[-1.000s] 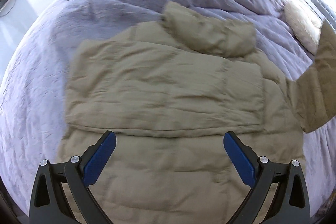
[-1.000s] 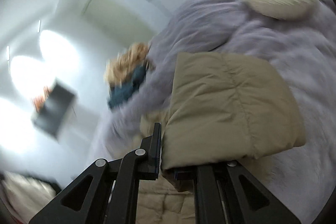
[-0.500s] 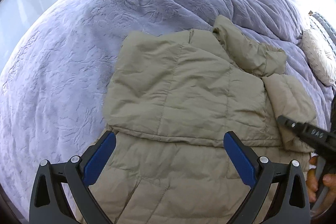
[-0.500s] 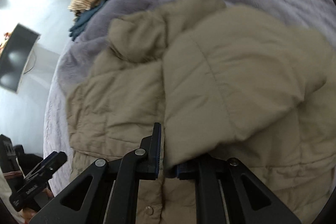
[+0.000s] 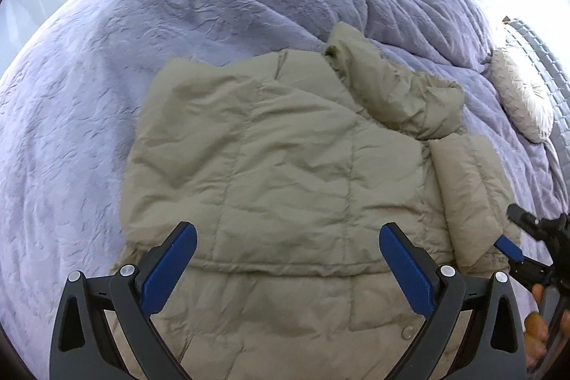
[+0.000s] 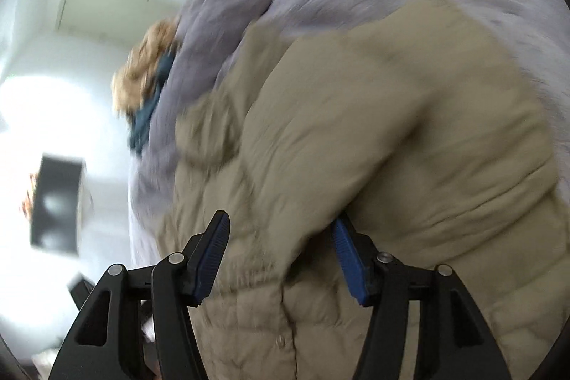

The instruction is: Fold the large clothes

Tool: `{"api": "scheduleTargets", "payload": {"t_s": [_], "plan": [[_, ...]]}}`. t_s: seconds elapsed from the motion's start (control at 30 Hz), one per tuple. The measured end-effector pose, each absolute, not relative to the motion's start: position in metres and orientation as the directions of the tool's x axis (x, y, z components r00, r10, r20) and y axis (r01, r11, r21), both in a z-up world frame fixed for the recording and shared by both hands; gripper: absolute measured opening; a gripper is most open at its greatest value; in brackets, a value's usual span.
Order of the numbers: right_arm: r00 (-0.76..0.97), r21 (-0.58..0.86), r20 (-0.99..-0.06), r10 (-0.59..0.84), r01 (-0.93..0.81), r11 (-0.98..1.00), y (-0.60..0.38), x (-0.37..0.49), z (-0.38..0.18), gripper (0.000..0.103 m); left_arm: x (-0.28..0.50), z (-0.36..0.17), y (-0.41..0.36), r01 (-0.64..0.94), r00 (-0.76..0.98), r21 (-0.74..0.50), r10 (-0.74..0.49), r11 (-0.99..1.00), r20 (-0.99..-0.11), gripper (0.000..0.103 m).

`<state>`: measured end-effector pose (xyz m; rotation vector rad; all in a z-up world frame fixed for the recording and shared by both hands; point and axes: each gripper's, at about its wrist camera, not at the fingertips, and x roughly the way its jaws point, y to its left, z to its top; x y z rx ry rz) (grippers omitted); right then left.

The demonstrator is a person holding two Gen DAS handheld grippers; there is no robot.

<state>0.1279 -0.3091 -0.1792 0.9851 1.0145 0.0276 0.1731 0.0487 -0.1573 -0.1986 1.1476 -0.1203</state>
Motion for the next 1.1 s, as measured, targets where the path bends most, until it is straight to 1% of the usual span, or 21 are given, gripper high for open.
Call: {"api": "scheduleTargets", "payload": {"t_s": [0.07, 0.1, 0.13, 0.17, 0.2, 0.33, 0.4, 0.5, 0.53, 0.57, 0.63, 0.67, 0.73, 0.83, 0.93, 1.03, 1.07, 1.1], "plan": [[0.585, 0.728, -0.677, 0.446, 0.446, 0.520, -0.325, 0.134, -0.187, 0.062, 0.178, -0.155, 0.050, -0.001, 0.415, -0.250, -0.227, 0.968, -0.881, 0.103], [0.598, 0.739, -0.667, 0.445, 0.459, 0.493, -0.330, 0.137, -0.190, 0.052, 0.179, -0.154, 0.051, 0.001, 0.417, -0.263, -0.239, 0.965, -0.877, 0.103], [0.602, 0.742, -0.665, 0.442, 0.469, 0.479, -0.334, 0.142, -0.191, 0.031, 0.180, -0.152, 0.053, 0.003, 0.422, -0.277, -0.252, 0.961, -0.871, 0.103], [0.599, 0.737, -0.670, 0.438, 0.467, 0.488, -0.334, 0.149, -0.189, 0.020, 0.182, -0.149, 0.057, 0.006, 0.430, -0.292, -0.266, 0.956, -0.863, 0.103], [0.602, 0.735, -0.670, 0.435, 0.450, 0.507, -0.330, 0.154, -0.184, 0.014, 0.182, -0.147, 0.059, 0.009, 0.436, -0.301, -0.275, 0.953, -0.857, 0.103], [0.592, 0.693, -0.664, 0.456, 0.259, 0.673, -0.285, 0.177, -0.145, 0.014, 0.183, -0.139, 0.077, 0.015, 0.457, -0.336, -0.305, 0.942, -0.836, 0.103], [0.558, 0.621, -0.690, 0.462, 0.128, 0.773, -0.243, 0.188, -0.128, 0.014, 0.183, -0.136, 0.089, 0.007, 0.458, -0.367, -0.329, 0.930, -0.826, 0.103], [0.488, 0.513, -0.745, 0.454, -0.016, 0.858, -0.185, 0.194, -0.125, 0.017, 0.183, -0.134, 0.108, -0.021, 0.464, -0.408, -0.353, 0.913, -0.812, 0.103], [0.467, 0.489, -0.762, 0.449, -0.040, 0.871, -0.172, 0.194, -0.128, 0.018, 0.183, -0.134, 0.111, -0.027, 0.466, -0.415, -0.356, 0.910, -0.810, 0.103], [0.428, 0.454, -0.791, 0.437, -0.069, 0.888, -0.156, 0.193, -0.135, 0.025, 0.183, -0.133, 0.114, -0.033, 0.467, -0.420, -0.358, 0.907, -0.809, 0.103], [0.373, 0.427, -0.823, 0.428, -0.090, 0.900, -0.140, 0.188, -0.148, 0.060, 0.184, -0.134, 0.115, -0.038, 0.462, -0.421, -0.358, 0.906, -0.811, 0.103], [0.353, 0.433, -0.828, 0.435, -0.090, 0.897, -0.138, 0.183, -0.153, 0.065, 0.184, -0.136, 0.114, -0.038, 0.455, -0.422, -0.360, 0.906, -0.814, 0.103], [0.330, 0.463, -0.824, 0.461, -0.077, 0.883, -0.144, 0.172, -0.160, 0.065, 0.186, -0.140, 0.106, -0.026, 0.436, -0.436, -0.382, 0.900, -0.815, 0.103], [0.336, 0.466, -0.832, 0.442, -0.010, 0.885, -0.178, 0.149, -0.164, 0.065, 0.188, -0.147, 0.087, 0.019, 0.405, -0.453, -0.421, 0.891, -0.812, 0.103], [0.350, 0.476, -0.843, 0.408, 0.131, 0.870, -0.232, 0.126, -0.169, 0.065, 0.193, -0.157, 0.062, 0.060, 0.364, -0.467, -0.455, 0.882, -0.812, 0.103], [0.382, 0.514, -0.836, 0.394, 0.297, 0.805, -0.298, 0.099, -0.176, 0.065, 0.196, -0.166, 0.038, 0.100, 0.331, -0.482, -0.487, 0.870, -0.809, 0.102], [0.395, 0.520, -0.836, 0.382, 0.346, 0.781, -0.315, 0.091, -0.179, 0.065, 0.197, -0.170, 0.030, 0.111, 0.321, -0.478, -0.486, 0.872, -0.813, 0.095], [0.405, 0.523, -0.836, 0.369, 0.387, 0.759, -0.331, 0.084, -0.182, 0.065, 0.199, -0.173, 0.024, 0.118, 0.310, -0.472, -0.484, 0.874, -0.818, 0.092]]}}
